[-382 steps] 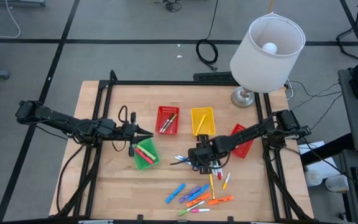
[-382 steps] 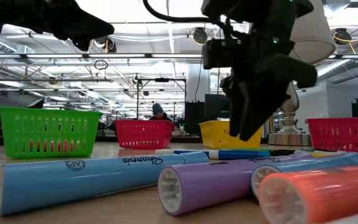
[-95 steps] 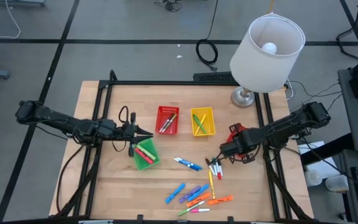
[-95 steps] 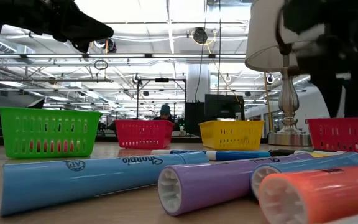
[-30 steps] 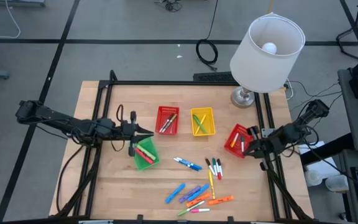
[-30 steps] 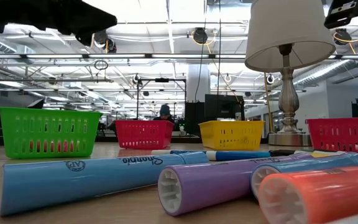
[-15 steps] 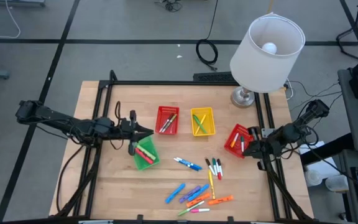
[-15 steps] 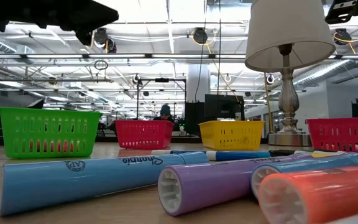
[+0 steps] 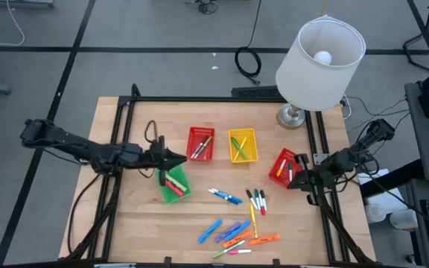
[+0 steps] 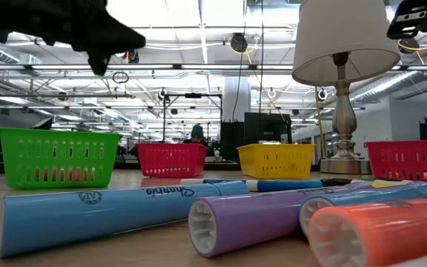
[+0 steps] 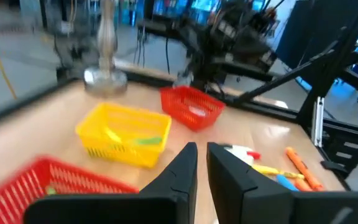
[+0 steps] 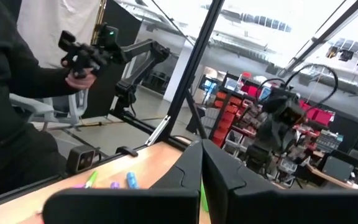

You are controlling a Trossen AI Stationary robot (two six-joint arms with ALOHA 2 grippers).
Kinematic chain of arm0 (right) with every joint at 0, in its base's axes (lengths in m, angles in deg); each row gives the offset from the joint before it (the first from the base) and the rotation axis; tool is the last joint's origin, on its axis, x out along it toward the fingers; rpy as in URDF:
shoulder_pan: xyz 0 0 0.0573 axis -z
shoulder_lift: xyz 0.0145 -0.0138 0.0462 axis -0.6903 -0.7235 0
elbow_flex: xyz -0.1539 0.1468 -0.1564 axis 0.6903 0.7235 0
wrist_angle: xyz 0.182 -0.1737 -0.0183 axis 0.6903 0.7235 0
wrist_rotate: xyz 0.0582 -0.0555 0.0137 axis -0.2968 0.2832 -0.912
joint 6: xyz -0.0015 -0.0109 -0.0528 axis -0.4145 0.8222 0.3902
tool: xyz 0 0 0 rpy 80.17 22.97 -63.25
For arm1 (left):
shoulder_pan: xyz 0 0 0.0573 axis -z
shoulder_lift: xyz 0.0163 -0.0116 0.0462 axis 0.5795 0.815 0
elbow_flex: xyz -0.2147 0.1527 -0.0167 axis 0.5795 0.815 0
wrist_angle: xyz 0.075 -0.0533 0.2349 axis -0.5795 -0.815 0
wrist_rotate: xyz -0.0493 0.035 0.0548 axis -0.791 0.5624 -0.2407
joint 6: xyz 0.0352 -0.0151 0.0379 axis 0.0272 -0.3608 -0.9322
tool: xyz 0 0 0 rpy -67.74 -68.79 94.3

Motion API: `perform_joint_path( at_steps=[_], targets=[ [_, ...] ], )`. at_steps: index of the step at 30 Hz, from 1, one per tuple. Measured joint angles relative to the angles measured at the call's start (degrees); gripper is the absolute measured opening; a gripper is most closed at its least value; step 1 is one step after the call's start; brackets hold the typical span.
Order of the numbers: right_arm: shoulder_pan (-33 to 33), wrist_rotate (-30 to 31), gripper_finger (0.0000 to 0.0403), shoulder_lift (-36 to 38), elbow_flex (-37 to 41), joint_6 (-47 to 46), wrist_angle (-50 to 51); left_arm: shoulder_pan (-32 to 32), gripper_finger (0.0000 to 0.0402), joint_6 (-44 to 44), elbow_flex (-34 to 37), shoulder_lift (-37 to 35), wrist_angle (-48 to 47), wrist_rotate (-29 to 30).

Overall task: Pick & Place Markers
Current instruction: Put the left light blue highlighter into the green bin

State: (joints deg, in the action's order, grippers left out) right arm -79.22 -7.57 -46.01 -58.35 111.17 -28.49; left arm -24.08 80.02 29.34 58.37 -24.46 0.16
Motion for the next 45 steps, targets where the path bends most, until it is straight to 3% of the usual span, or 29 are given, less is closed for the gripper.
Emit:
perform_joint_path(
  at_steps=[3, 5, 10, 16, 21, 25, 29, 36, 40, 45],
  targets=[
    [0.01, 0.22, 0.0, 0.03, 0.03, 0.13, -0.45, 2.85, 0.0042, 5.05, -5.47, 6.14, -3.15, -0.41],
    [0.01, 0.22, 0.0, 0.01, 0.05, 0.13, -0.71, 6.01, 0.0038, 7.62, -12.26, 10.81, -10.1, -0.77],
    [0.01, 0.23, 0.0, 0.03, 0.1, 0.77, -2.1, 13.55, 0.0006, 19.11, -34.16, 25.87, -37.75, 0.49],
    [0.01, 0.17, 0.0, 0.03, 0.14, 2.04, -3.47, 19.07, 0.0012, 30.56, -62.04, 47.91, -67.71, -3.29],
    [-0.01, 0.37, 0.0, 0.01, 0.16, 2.27, -5.74, 20.63, 0.0005, 30.9, -81.38, 63.62, -82.87, -10.21],
    [0.01, 0.26, 0.0, 0.03, 0.21, 1.1, -8.08, 20.26, 0.0043, 30.34, -91.86, 71.29, -90.84, -12.98],
    [0.01, 0.26, 0.0, 0.03, 0.21, 0.26, -7.99, 19.19, 0.0112, 30.87, -96.3, 74.61, -91.78, -12.97],
    [0.01, 0.26, 0.0, 0.02, 0.23, 0.13, -7.78, 15.76, 0.0229, 36.23, -96.45, 76.97, -91.0, -14.1],
    [0.01, 0.24, 0.0, -0.04, 0.23, -0.56, -7.58, 14.33, 0.026, 35.53, -96.45, 79.19, -86.89, -17.68],
    [0.01, 0.26, 0.0, -0.34, 0.25, -1.4, -7.54, 13.7, 0.0268, 34.68, -96.45, 82.22, -84.87, -21.55]
  ],
)
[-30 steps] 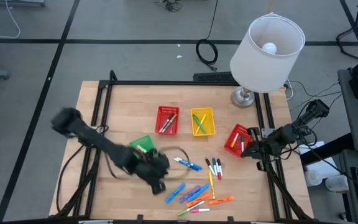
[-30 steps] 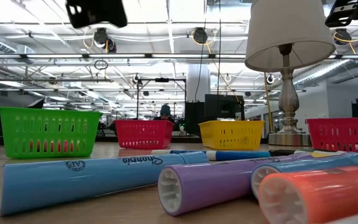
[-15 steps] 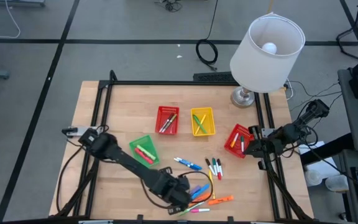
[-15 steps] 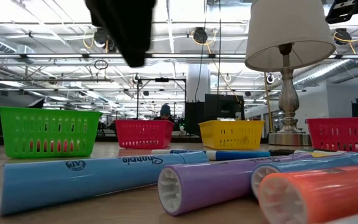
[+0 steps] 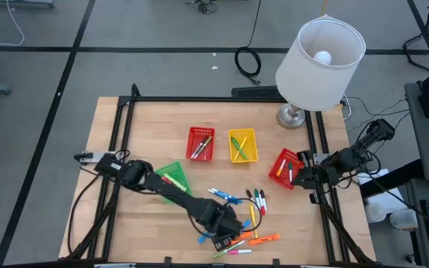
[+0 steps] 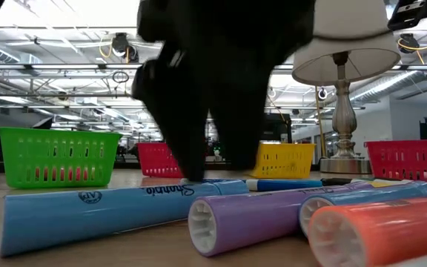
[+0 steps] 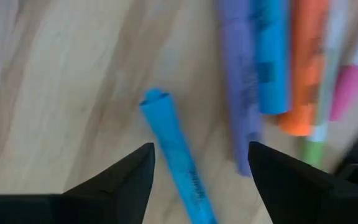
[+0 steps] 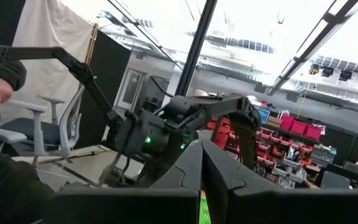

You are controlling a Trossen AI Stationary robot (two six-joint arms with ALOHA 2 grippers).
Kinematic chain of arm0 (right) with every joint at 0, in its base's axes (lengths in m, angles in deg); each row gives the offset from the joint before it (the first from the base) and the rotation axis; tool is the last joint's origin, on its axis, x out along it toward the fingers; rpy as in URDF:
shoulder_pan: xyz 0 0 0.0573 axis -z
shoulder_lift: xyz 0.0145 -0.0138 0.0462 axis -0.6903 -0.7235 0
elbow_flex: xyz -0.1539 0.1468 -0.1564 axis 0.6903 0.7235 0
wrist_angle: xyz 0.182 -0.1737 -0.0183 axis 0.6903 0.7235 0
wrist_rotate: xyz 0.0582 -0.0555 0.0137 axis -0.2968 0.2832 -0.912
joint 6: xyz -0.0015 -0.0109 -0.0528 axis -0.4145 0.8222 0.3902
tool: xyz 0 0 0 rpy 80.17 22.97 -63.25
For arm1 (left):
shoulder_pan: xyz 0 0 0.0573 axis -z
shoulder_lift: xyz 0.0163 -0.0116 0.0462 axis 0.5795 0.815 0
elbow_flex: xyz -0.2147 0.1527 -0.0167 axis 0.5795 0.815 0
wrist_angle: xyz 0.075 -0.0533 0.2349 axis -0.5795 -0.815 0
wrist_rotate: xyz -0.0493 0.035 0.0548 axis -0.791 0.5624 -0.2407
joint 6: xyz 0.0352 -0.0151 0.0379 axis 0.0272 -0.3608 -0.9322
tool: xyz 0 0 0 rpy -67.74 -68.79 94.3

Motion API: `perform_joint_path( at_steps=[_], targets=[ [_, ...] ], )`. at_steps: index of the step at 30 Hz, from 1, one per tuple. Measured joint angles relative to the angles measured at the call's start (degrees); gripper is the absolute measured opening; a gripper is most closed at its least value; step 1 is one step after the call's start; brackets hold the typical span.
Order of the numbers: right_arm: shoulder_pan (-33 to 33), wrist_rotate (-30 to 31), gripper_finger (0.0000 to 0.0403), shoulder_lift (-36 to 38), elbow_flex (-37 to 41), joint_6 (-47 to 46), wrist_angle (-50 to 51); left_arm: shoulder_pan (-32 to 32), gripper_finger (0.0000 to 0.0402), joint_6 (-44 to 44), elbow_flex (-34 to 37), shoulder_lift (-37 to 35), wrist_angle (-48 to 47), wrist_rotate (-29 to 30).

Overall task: Pick & Place Markers
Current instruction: Put the left light blue highlighter into the green bin

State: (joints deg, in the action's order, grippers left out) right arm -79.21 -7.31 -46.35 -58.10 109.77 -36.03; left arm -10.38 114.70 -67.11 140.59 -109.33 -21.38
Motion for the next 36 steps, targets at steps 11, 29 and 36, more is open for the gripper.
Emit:
perform_joint_path(
  at_steps=[11, 29, 36],
  targets=[
    [0.0, -0.12, 0.0, -0.02, 0.0, -0.02, 0.4, -0.75, 0.026, -1.28, 0.67, 2.29, -3.72, -0.57],
    [0.0, -0.01, 0.0, -0.04, 0.0, -0.82, 1.67, -1.54, 0.0054, -10.31, 0.73, 1.7, -6.99, -2.02],
    [0.0, -0.02, 0.0, -0.02, 0.0, -1.49, 1.84, -0.04, 0.0054, -5.96, 0.8, -6.98, -14.92, 5.68]
  ],
)
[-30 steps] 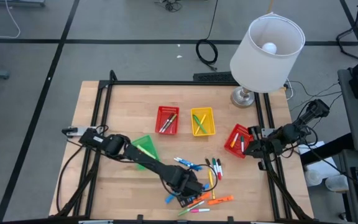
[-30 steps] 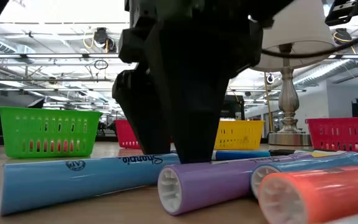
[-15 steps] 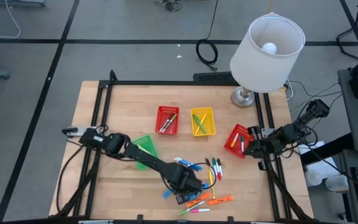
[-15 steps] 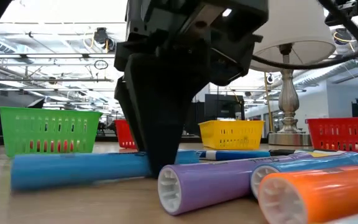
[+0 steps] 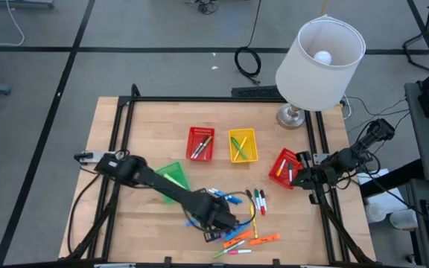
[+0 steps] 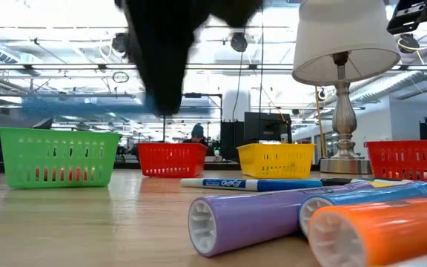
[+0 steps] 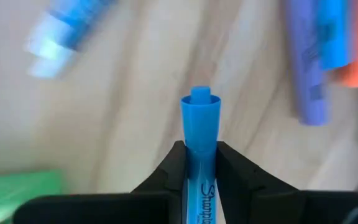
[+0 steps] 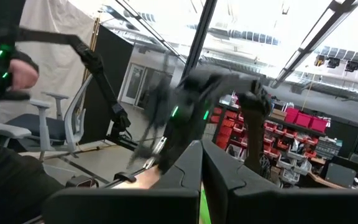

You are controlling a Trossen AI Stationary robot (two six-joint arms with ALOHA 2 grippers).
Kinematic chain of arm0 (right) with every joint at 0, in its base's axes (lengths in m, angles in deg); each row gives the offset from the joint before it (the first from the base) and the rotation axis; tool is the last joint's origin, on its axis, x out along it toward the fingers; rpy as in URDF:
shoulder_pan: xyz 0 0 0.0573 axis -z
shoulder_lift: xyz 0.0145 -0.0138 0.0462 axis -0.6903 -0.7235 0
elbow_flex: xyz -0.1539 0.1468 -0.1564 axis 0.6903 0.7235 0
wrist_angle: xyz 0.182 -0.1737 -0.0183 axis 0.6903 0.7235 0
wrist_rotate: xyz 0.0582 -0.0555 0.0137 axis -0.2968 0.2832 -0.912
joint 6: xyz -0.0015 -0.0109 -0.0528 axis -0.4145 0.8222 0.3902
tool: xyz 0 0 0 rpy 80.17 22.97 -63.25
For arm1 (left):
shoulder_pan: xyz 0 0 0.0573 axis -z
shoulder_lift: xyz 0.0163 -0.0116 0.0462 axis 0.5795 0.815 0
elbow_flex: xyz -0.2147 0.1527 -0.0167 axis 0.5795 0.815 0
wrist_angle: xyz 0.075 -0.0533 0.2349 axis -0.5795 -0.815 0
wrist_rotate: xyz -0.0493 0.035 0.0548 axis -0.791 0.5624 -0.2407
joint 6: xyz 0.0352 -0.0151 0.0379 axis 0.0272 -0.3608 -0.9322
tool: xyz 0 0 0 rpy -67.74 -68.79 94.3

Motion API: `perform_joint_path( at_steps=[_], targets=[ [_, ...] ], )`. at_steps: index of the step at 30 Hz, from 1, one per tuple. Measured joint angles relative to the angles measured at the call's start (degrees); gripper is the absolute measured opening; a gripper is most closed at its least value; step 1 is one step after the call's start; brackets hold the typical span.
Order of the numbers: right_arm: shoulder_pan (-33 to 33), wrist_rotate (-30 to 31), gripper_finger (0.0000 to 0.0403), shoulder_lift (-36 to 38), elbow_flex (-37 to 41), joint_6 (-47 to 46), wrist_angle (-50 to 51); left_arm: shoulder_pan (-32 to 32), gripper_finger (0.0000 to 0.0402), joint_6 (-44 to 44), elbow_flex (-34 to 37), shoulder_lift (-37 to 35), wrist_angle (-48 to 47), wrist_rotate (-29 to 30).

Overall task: Pick & Place Markers
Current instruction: Put the left light blue highlighter into the green bin

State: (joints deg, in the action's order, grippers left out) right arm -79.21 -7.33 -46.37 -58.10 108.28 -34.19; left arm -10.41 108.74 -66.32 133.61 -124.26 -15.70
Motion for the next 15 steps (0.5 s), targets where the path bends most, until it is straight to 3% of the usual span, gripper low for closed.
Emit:
perform_joint_path(
  at_steps=[5, 9, 15],
  targets=[
    [0.0, -0.02, 0.0, 0.0, 0.0, -0.02, 0.04, 1.88, 0.0054, 3.43, 0.18, -9.05, -7.47, 12.42],
    [0.0, -0.13, 0.0, 0.0, 0.0, -0.82, 0.0, 3.7, 0.0054, -0.48, 0.46, -15.57, -16.57, 23.52],
    [0.0, -0.07, 0.0, -0.18, 0.0, -1.09, -0.07, 3.69, 0.0054, -17.52, 7.19, -21.81, -15.25, 26.83]
  ],
)
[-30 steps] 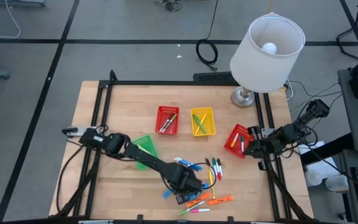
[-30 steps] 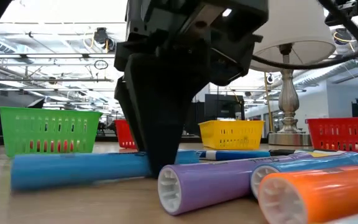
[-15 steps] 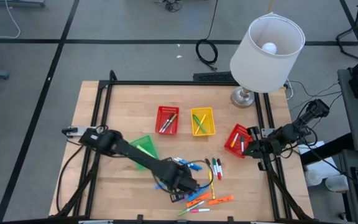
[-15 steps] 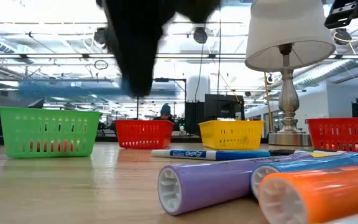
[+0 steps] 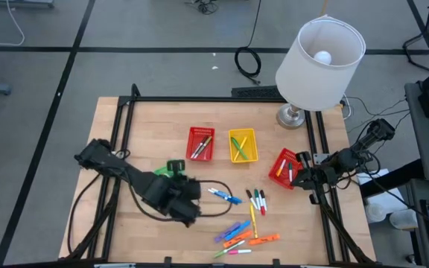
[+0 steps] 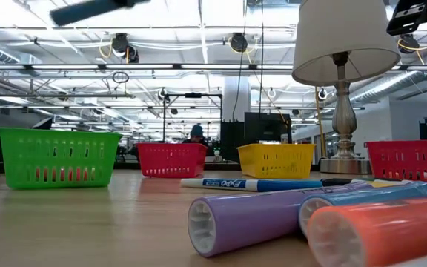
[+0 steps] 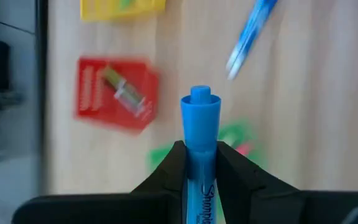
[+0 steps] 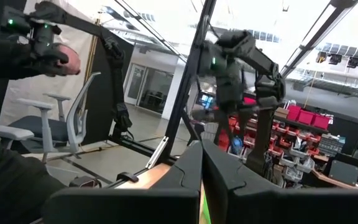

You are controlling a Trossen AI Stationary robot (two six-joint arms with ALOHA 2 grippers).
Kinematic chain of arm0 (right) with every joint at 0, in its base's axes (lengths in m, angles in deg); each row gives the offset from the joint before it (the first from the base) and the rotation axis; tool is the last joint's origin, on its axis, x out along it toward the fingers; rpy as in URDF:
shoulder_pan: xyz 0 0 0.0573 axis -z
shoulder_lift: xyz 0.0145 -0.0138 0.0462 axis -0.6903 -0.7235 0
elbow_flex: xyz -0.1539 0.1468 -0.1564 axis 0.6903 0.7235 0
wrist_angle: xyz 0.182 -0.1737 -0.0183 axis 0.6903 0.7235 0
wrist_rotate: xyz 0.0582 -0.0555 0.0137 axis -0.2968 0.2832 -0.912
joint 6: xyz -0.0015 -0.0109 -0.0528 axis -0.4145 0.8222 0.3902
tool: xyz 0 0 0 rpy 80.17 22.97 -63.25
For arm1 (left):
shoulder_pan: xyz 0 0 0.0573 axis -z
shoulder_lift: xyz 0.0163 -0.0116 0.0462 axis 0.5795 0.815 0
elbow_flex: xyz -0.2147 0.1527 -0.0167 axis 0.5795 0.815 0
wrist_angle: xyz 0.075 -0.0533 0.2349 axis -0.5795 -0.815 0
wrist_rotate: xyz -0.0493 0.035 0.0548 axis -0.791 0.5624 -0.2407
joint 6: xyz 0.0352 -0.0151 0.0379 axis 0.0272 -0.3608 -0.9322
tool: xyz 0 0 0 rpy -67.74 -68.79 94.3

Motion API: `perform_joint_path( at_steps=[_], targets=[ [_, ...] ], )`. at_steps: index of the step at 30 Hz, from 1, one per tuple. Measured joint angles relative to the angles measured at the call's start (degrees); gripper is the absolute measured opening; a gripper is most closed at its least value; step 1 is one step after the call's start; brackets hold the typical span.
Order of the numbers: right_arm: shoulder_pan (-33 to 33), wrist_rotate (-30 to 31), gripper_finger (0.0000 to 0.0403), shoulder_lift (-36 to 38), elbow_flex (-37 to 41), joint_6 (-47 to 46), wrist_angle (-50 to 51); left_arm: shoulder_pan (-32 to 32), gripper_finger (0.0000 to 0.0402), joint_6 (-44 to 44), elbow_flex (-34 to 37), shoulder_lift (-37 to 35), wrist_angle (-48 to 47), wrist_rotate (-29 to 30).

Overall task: Pick & Place Markers
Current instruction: Put the left light blue highlighter into the green bin

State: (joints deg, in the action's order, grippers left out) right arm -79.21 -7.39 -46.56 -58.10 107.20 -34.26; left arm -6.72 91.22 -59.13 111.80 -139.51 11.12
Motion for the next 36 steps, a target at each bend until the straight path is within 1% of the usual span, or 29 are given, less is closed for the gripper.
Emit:
perform_joint_path(
  at_steps=[4, 7, 11, 14, 17, 22, 27, 29, 30, 31, 33, 36],
  targets=[
    [0.0, 0.16, 0.0, -0.17, 0.0, 0.37, 0.12, -0.63, 0.0054, -10.06, 7.98, -0.72, 0.8, -1.8],
    [-0.02, 0.2, 0.0, -0.15, 0.0, 0.49, 0.11, -0.66, 0.0054, -16.13, 15.31, -0.51, 1.15, -2.73],
    [0.0, 0.18, 0.0, -0.15, 0.0, 0.58, 0.35, -0.29, 0.0054, -23.44, 24.42, -0.33, 6.9, -3.45],
    [0.0, 0.19, 0.0, -0.15, 0.0, 0.63, 0.36, -0.11, 0.0054, -27.08, 28.8, -0.38, 11.62, -4.2],
    [0.0, 0.27, 0.0, -0.15, 0.0, 0.63, 0.38, -0.02, 0.0054, -31.86, 31.26, -0.42, 15.76, -6.22],
    [-0.02, 0.28, 0.0, -0.15, 0.0, 0.63, 0.38, 0.21, 0.0054, -37.92, 32.74, -0.42, 18.32, -6.25],
    [0.0, 0.29, 0.0, -0.15, 0.0, 0.63, 0.36, -0.87, 0.0054, -37.87, 32.67, -0.44, 19.26, -6.57],
    [0.0, 0.27, 0.0, -0.15, 0.0, 0.63, 0.38, -1.63, 0.0054, -37.2, 32.43, -0.44, 19.22, -8.78],
    [-0.01, 0.28, 0.0, -0.15, 0.0, 0.65, 0.38, -1.96, 0.0059, -37.13, 32.41, -0.44, 19.29, -10.37],
    [0.0, 0.27, 0.0, -0.15, 0.0, 0.63, 0.38, -2.24, 0.0074, -37.14, 32.41, -0.44, 19.23, -11.51],
    [-0.01, 0.27, 0.0, -0.15, 0.0, 0.64, 0.4, -2.57, 0.0116, -36.56, 32.41, -0.44, 19.2, -12.75],
    [-0.01, 0.27, 0.0, -0.15, 0.0, 0.63, 0.4, -2.73, 0.0174, -36.08, 32.35, -0.44, 18.62, -12.35]
  ],
)
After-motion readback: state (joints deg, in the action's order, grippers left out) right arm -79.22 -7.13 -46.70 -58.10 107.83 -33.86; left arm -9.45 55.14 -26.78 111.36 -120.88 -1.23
